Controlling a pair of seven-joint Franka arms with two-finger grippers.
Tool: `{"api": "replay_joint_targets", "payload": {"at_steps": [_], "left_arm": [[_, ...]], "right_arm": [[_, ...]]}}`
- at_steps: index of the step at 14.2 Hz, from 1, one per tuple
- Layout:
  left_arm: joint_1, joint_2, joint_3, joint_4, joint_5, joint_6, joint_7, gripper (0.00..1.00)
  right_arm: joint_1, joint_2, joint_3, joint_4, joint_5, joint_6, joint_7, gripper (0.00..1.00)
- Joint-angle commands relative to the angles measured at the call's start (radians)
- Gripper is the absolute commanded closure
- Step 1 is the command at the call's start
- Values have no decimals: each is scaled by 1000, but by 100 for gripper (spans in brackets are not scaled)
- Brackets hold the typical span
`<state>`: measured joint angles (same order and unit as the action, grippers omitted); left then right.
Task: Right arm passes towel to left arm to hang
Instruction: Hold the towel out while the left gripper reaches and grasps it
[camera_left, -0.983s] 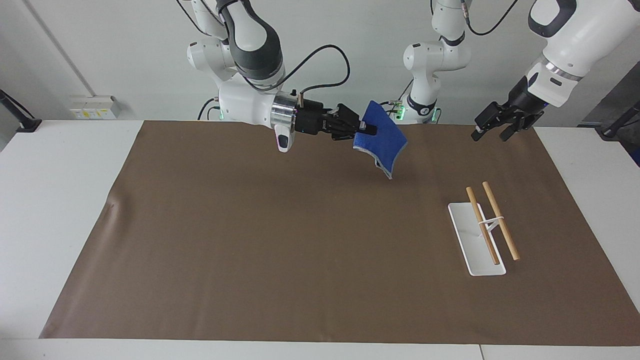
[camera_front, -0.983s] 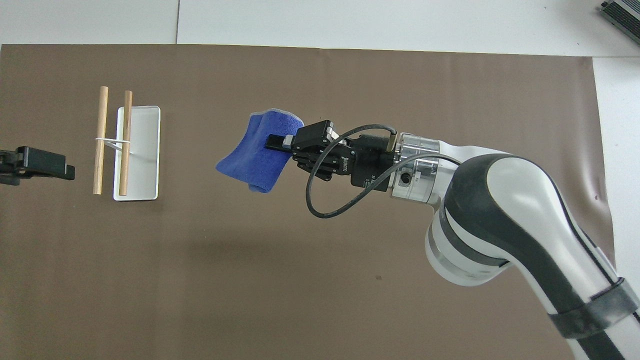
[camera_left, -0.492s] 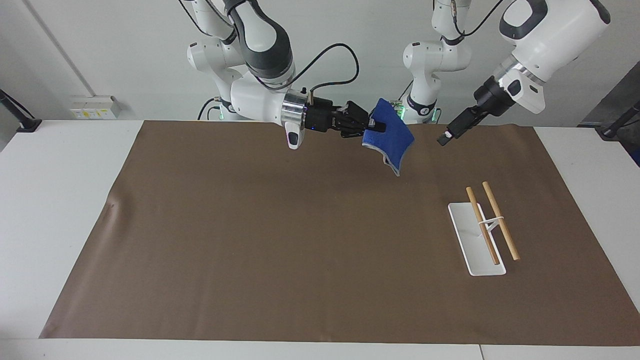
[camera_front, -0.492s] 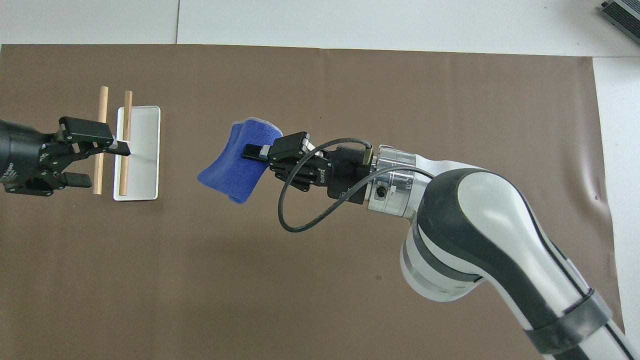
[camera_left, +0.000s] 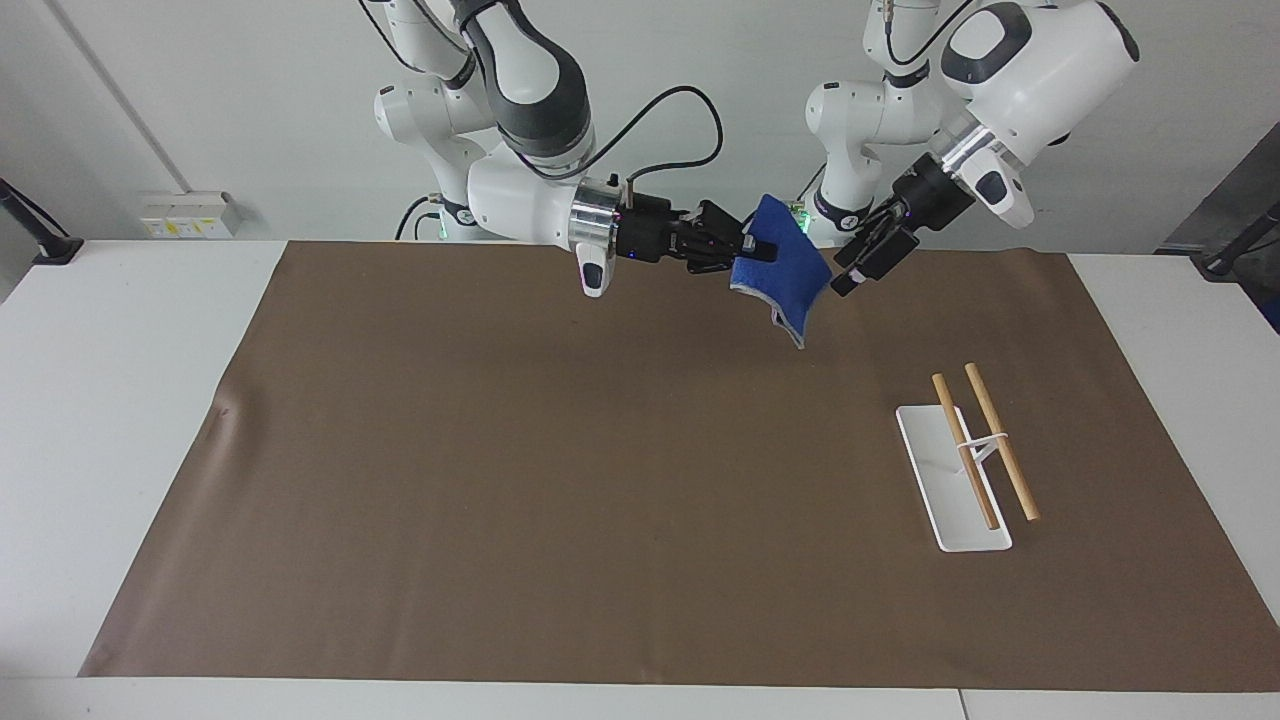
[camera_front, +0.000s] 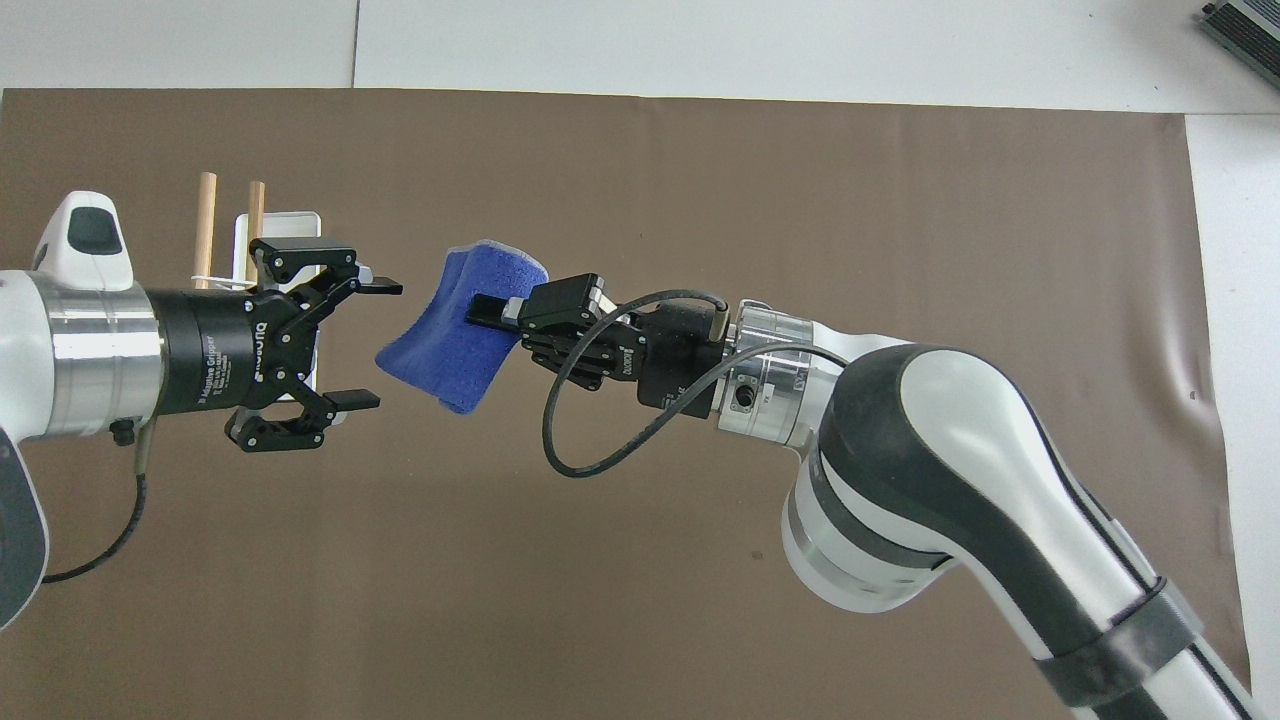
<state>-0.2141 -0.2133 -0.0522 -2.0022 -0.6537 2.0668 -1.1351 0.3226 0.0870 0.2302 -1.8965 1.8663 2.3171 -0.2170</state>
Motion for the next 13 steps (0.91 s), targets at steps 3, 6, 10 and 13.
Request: {"api": "replay_joint_targets", "payload": {"at_steps": [3,6,10,13], "left_arm": [[-41,-49,11,-89,-60,114,-47,34],[-57,-41,11,-81,-60,165,-51,63],[-68,-40,11,-79,-58,145,-69,100],[-53,-41,15,-72,-46,75,-61,100]], "right_arm": [[0,-6,3,-10,33,10,-36,100],[0,-6,3,-12,31,10,-36,100],[0,-6,3,-13,28,10,-36,100],[0,-4,1,-13,-2,62,-24,71]]}}
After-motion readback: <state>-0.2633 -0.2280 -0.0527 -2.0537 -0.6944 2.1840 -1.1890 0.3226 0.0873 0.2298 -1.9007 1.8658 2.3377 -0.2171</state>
